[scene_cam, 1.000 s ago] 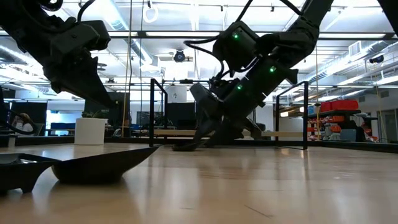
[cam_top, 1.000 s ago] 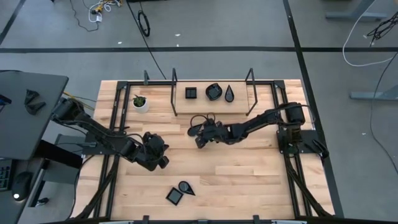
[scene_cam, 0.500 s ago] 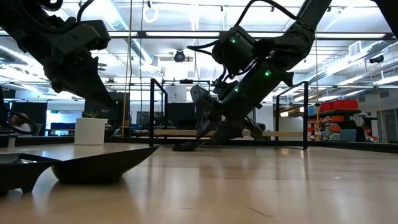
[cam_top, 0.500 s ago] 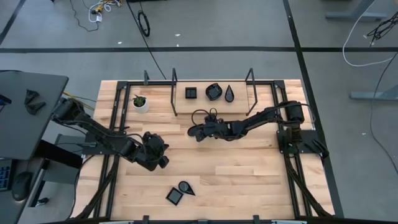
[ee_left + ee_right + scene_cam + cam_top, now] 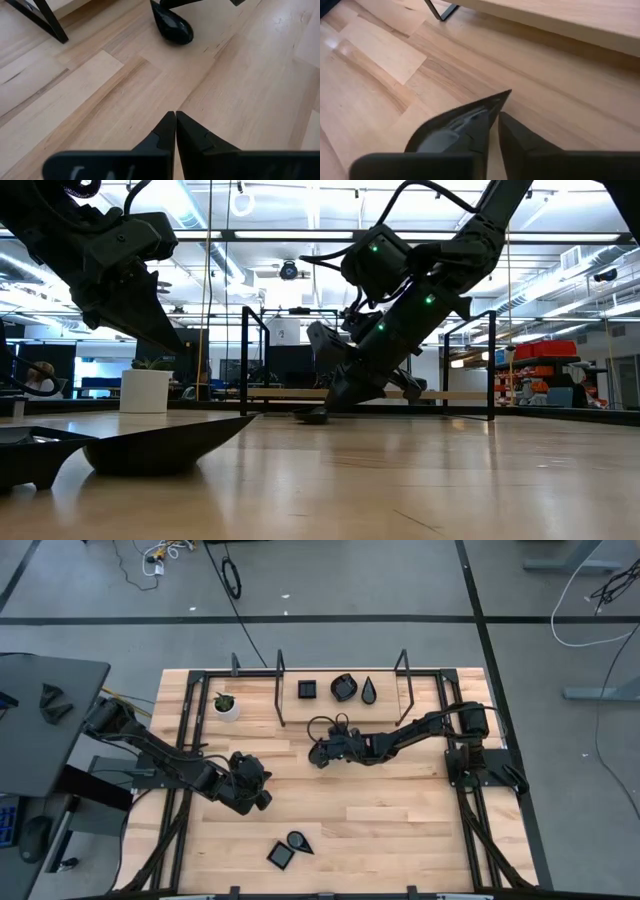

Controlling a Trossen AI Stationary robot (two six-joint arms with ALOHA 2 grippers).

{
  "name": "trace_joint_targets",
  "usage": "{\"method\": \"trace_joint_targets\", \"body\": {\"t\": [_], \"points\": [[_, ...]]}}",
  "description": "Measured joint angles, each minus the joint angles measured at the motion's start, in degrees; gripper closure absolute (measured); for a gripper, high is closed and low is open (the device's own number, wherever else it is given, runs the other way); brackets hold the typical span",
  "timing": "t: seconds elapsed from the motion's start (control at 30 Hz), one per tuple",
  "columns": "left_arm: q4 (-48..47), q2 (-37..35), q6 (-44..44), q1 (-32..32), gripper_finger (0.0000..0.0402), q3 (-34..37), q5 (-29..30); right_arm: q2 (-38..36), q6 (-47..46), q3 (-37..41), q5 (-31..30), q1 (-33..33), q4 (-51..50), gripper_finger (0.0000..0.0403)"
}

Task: Pick & Place Mini shaped plates
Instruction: Stack the black teardrop shaped bowl on top of the other black teardrop shaped bowl on the shelf

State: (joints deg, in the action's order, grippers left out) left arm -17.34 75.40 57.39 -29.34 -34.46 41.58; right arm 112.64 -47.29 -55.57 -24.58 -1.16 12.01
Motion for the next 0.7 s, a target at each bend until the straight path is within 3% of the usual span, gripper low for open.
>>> {"method": "trace_joint_targets", "body": {"t": [0.23,0.7], "points": [[0.0,0.0,0.0,0.0,0.0385,0.0,0.0,-0.1,7.6,0.0,0.8,0.7,3.1,0.0399],[0.1,0.0,0.0,0.0,0.0385,0.0,0.8,-3.0,7.8,-0.1,5.6,3.4,1.5,0.0395]]}}
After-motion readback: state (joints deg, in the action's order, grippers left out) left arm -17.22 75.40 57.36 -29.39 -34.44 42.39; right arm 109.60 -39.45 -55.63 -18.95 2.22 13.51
